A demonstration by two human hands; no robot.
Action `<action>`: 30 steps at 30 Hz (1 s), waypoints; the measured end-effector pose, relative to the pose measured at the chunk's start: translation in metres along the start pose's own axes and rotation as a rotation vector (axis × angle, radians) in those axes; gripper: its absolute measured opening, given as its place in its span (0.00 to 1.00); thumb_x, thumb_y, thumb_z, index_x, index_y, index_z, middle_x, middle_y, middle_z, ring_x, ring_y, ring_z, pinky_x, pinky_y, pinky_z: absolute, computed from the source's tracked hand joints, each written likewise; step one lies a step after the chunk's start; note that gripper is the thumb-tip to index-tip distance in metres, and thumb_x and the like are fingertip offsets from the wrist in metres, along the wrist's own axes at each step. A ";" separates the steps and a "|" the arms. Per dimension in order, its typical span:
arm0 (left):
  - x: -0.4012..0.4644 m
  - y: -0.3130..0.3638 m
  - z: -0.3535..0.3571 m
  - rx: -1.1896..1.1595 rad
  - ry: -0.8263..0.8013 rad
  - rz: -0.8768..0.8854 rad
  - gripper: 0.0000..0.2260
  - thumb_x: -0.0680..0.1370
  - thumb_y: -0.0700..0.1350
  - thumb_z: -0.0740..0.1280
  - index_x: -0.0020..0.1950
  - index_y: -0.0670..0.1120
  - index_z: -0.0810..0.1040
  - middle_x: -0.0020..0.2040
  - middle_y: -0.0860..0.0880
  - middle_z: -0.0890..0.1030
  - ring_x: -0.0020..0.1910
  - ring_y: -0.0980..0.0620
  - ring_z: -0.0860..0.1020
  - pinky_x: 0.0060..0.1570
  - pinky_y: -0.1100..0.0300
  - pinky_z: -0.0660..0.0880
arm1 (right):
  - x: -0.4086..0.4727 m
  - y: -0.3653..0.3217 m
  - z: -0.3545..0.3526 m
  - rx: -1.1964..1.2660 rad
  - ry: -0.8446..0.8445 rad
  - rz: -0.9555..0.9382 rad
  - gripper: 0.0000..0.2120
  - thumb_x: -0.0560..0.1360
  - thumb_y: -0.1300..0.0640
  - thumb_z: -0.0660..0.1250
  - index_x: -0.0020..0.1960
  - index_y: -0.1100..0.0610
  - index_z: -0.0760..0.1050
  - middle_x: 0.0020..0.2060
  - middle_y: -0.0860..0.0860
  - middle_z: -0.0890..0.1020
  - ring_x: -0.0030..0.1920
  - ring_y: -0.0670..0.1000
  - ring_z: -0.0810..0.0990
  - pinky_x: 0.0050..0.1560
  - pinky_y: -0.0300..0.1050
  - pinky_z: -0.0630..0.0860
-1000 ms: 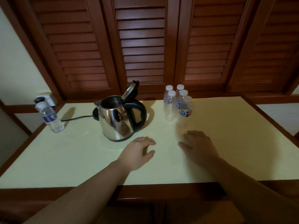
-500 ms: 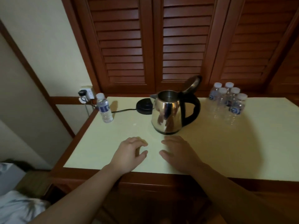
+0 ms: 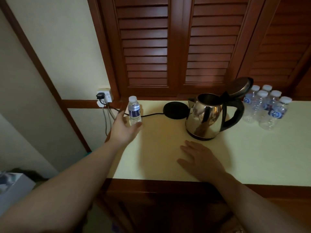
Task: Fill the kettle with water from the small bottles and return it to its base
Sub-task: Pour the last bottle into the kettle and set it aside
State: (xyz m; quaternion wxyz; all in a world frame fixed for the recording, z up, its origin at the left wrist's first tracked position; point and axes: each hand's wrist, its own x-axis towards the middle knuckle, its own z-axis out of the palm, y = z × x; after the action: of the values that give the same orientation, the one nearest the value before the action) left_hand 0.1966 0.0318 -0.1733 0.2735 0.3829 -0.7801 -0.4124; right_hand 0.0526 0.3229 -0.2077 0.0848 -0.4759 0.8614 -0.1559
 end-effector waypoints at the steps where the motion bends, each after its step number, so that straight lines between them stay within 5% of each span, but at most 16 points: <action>1: 0.012 0.001 0.001 -0.035 0.004 -0.009 0.46 0.71 0.61 0.78 0.82 0.50 0.60 0.77 0.48 0.72 0.74 0.45 0.73 0.67 0.49 0.74 | -0.001 0.000 0.001 0.003 0.009 0.003 0.33 0.80 0.31 0.58 0.81 0.43 0.61 0.83 0.42 0.57 0.81 0.45 0.53 0.79 0.43 0.47; 4: 0.038 0.007 0.008 -0.082 0.028 -0.052 0.43 0.71 0.55 0.80 0.81 0.49 0.63 0.72 0.49 0.77 0.69 0.46 0.77 0.55 0.57 0.75 | -0.002 0.000 0.003 0.029 0.014 0.015 0.33 0.80 0.31 0.59 0.81 0.42 0.61 0.82 0.41 0.57 0.81 0.44 0.52 0.76 0.39 0.46; 10: 0.045 0.011 0.022 -0.040 0.050 0.026 0.23 0.74 0.54 0.78 0.64 0.49 0.76 0.54 0.51 0.81 0.53 0.47 0.81 0.56 0.48 0.79 | 0.001 0.000 -0.001 0.110 0.001 0.053 0.34 0.78 0.32 0.64 0.81 0.43 0.63 0.81 0.41 0.60 0.80 0.43 0.55 0.76 0.38 0.50; 17: -0.007 0.018 0.040 0.036 -0.153 0.183 0.19 0.74 0.55 0.77 0.60 0.51 0.77 0.51 0.52 0.82 0.50 0.51 0.80 0.44 0.63 0.74 | 0.015 -0.029 -0.033 0.246 0.215 0.036 0.33 0.77 0.35 0.68 0.78 0.46 0.68 0.74 0.47 0.73 0.74 0.49 0.69 0.71 0.42 0.65; 20: -0.033 0.024 0.047 -0.024 -0.290 0.215 0.23 0.74 0.54 0.77 0.67 0.51 0.77 0.58 0.54 0.83 0.55 0.54 0.81 0.55 0.60 0.75 | 0.035 -0.052 -0.054 0.257 0.303 -0.030 0.33 0.77 0.30 0.63 0.75 0.47 0.70 0.66 0.47 0.78 0.66 0.48 0.75 0.67 0.53 0.75; 24: -0.055 0.024 0.054 -0.070 -0.345 0.228 0.24 0.73 0.54 0.79 0.67 0.54 0.76 0.58 0.58 0.83 0.55 0.59 0.81 0.56 0.63 0.75 | 0.053 -0.080 -0.074 0.301 0.447 -0.102 0.24 0.77 0.36 0.69 0.66 0.50 0.77 0.52 0.44 0.78 0.51 0.41 0.76 0.50 0.40 0.76; 30: -0.063 0.025 0.051 -0.077 -0.355 0.244 0.25 0.72 0.54 0.79 0.66 0.56 0.75 0.56 0.61 0.80 0.53 0.65 0.78 0.52 0.70 0.72 | 0.060 -0.091 -0.079 0.277 0.432 -0.106 0.23 0.72 0.32 0.71 0.43 0.53 0.77 0.38 0.48 0.76 0.39 0.49 0.76 0.39 0.49 0.76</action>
State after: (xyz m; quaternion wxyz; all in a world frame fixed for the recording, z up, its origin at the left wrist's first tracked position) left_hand 0.1848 0.1148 -0.1854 0.1943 0.1962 -0.8403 -0.4665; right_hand 0.0696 0.2412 -0.1016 -0.0450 -0.4600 0.8039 -0.3744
